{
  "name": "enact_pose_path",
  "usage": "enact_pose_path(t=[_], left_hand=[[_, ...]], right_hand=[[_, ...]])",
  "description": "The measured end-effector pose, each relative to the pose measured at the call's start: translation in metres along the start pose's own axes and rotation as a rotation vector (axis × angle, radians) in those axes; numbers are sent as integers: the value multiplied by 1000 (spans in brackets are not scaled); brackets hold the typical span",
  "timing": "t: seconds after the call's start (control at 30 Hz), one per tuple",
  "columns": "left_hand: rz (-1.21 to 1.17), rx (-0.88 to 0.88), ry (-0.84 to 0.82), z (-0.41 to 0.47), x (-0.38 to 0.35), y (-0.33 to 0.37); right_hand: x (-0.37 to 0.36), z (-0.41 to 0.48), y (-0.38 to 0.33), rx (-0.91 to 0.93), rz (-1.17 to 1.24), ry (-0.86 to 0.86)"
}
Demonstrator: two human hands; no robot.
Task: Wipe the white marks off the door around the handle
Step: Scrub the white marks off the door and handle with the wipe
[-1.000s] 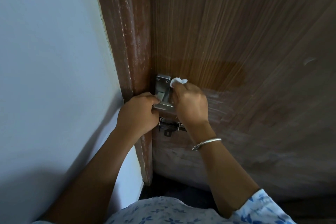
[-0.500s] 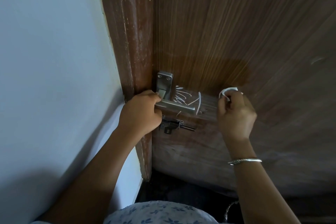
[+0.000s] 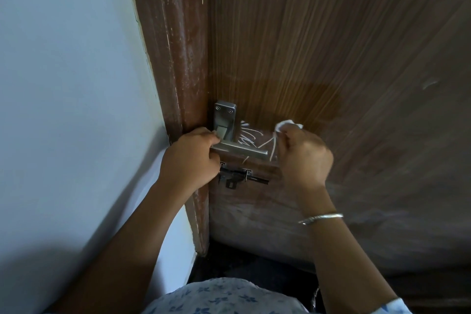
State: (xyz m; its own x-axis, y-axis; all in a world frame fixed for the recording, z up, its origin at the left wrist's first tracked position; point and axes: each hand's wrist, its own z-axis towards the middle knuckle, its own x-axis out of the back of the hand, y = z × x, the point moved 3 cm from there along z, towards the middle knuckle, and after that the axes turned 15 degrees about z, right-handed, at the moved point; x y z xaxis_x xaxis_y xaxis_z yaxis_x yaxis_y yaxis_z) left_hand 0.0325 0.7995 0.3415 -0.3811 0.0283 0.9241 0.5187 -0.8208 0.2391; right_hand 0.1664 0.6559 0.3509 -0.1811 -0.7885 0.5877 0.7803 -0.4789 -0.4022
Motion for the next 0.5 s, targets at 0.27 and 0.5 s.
enact_pose_path(t=[0.27,0.5], left_hand=[[32,-27,12,-1,2,6],[31,-19,11,-1,1,3]], right_hand=[[-20,9,-36,8,-17,-173],[-43,17,-64,53,-37,-373]])
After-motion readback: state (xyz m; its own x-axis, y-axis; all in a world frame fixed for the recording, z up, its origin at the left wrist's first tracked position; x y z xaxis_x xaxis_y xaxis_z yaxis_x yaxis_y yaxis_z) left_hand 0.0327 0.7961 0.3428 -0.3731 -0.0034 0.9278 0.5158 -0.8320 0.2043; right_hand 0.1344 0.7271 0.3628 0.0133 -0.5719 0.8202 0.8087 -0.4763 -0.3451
